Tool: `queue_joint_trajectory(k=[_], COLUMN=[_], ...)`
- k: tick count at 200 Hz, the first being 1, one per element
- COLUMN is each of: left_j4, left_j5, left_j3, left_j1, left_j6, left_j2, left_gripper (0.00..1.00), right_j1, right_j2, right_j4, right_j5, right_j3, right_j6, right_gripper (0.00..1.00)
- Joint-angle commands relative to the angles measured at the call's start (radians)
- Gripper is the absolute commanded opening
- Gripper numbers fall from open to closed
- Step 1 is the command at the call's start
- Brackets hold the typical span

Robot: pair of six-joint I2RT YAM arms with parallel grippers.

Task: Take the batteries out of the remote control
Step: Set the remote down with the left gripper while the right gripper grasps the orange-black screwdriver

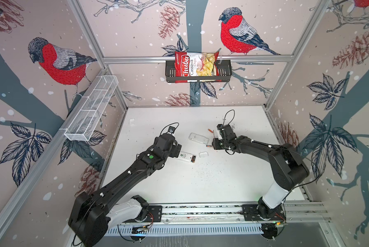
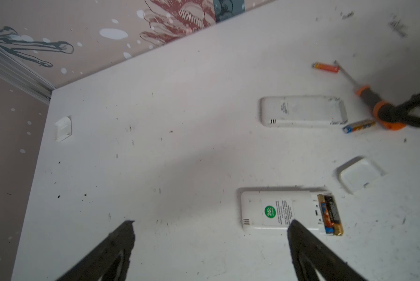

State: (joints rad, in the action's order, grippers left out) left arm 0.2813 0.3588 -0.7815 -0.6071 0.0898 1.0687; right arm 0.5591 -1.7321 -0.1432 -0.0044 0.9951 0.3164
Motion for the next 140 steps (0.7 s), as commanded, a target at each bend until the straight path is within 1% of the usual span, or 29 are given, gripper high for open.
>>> queue_joint_trajectory(k=[1, 23, 43, 73, 115, 123, 140], left_j4=[-0.095, -0.094, -0.074, -0.059, -0.096, -0.102, -0.118], left_j5=[0.018, 0.043, 0.040, 0.022, 0.015, 0.026, 0.037], left_j3=[0.035, 0.047, 0.042, 0.047, 0.072, 0.076, 0.086], left_j1=[0.000, 0.000, 0.000, 0.000, 0.000, 0.000, 0.001], left_j6=[0.100, 0.182, 0.238, 0.294, 0.340, 0.360, 0.394], left_j2=[-0.088, -0.158, -0.180, -0.183, -0.202, -0.210, -0.226], left_gripper=[0.97, 0.97, 0.97, 0.97, 0.97, 0.97, 0.97], right_j1=[0.006, 0.006, 0.005, 0.002, -0.002, -0.004, -0.007], right_j2=[-0.022, -0.041, -0.053, -0.085, -0.131, -0.137, -0.144], right_j4=[-0.030, -0.033, -0.033, -0.032, -0.039, -0.040, -0.040], right_j5=[0.053, 0.069, 0.077, 0.080, 0.083, 0.086, 0.080], right_j3=[0.017, 0.023, 0.028, 0.043, 0.074, 0.078, 0.083], right_j6=[-0.010, -0.007, -0.005, -0.005, -0.003, -0.003, -0.004], right_gripper=[0.48, 0.45, 0.43, 0.42, 0.40, 0.38, 0.31])
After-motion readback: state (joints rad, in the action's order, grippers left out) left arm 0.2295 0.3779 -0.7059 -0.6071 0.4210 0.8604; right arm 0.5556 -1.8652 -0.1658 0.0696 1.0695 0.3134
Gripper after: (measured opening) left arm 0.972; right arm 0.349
